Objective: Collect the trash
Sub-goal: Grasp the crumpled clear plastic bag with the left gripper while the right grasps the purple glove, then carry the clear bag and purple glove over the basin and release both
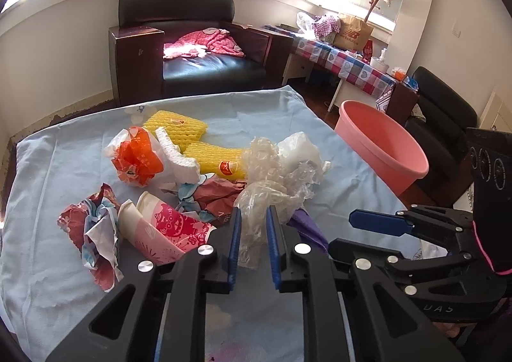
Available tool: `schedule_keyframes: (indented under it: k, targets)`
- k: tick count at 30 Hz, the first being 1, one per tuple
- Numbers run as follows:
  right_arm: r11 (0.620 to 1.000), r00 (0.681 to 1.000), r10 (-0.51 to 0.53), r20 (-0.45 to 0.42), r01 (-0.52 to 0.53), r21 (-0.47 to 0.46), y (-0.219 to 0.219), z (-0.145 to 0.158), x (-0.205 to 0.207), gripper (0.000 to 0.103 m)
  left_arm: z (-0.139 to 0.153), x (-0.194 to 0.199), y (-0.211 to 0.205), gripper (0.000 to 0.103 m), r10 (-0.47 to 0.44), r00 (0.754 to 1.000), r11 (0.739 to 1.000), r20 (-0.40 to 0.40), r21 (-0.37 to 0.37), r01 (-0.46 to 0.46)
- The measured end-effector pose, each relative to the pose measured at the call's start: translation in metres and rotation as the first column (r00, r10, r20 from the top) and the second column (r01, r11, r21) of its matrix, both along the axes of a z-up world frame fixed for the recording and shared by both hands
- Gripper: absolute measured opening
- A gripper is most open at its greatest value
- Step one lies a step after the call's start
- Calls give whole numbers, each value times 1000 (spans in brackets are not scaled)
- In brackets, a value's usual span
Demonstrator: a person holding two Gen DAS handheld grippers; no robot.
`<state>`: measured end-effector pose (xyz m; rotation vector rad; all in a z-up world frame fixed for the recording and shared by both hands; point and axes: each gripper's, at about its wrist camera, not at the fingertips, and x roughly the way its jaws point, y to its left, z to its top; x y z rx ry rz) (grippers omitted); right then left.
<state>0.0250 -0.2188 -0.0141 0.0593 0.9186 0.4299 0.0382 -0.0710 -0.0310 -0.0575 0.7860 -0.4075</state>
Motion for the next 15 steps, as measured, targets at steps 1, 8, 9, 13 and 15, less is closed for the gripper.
schedule_keyframes:
  k: [1, 8, 9, 13, 15]
  targets:
    - [1000, 1000, 3, -7, -3, 4, 2, -1, 2, 46, 2, -2, 2, 12, 1, 1000, 1000, 5, -7, -1]
    - [1000, 998, 12, -53, -14, -25, 18, -12, 13, 46, 15, -11, 16, 9, 25, 999, 999, 36, -45, -24]
    - [999, 998, 10, -58, -12, -30, 19, -14, 14, 45, 16, -12, 18, 9, 28, 999, 998, 37, -51, -26]
    - [999, 997, 7, -82, -10, -41, 22, -18, 18, 32, 19, -14, 22, 9, 37, 998, 998, 42, -59, -34]
    - [999, 996, 6, -88, -10, -44, 23, -20, 18, 31, 20, -15, 23, 9, 38, 998, 997, 43, -65, -35]
